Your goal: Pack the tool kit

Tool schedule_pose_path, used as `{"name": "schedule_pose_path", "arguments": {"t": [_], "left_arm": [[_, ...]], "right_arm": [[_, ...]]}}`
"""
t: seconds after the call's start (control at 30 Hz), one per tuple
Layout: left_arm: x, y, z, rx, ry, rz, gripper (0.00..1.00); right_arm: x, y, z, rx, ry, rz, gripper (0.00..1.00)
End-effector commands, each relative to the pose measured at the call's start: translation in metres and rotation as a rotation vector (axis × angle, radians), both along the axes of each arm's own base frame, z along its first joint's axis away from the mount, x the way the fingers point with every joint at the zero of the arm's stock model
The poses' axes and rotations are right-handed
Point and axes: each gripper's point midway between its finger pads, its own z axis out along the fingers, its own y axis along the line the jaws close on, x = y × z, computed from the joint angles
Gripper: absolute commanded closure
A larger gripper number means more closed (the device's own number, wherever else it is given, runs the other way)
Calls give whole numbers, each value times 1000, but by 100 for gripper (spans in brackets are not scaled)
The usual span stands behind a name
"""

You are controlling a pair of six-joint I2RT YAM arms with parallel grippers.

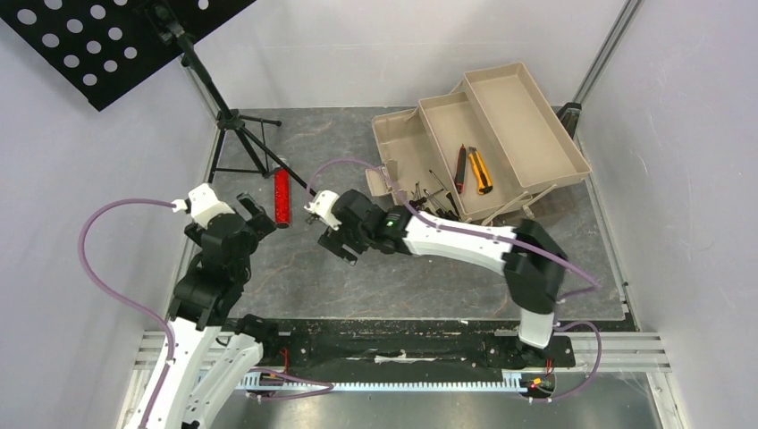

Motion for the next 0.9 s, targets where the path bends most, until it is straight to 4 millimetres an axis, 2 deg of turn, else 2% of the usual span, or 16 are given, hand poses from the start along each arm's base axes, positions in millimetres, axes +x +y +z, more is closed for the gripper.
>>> {"name": "schedule_pose_path", "arguments": {"t": [0.0, 0.17, 0.27, 0.4, 0.67, 0.77, 0.87], "left_arm": [[-3, 21, 21, 39, -101, 94, 2], [-8, 32, 23, 65, -109, 139, 2], [-7, 33, 22, 62, -110, 142, 2], [-6, 33, 21, 65, -103, 145, 3], [-3, 35, 17, 71, -83, 152, 3], [-3, 36, 16, 73, -79, 155, 3], [-2, 36, 15, 74, -76, 159, 3]], "right_arm": [[21, 24, -18, -33, 2, -35, 20], [43, 40, -57, -58, 56, -69, 32], [56, 43, -74, -57, 89, -93, 42], [63, 45, -90, -58, 114, -86, 53], [58, 43, -125, -110, 145, -50, 65], [50, 33, -132, -143, 167, -39, 76], [31, 12, -135, -182, 205, -19, 88]]}}
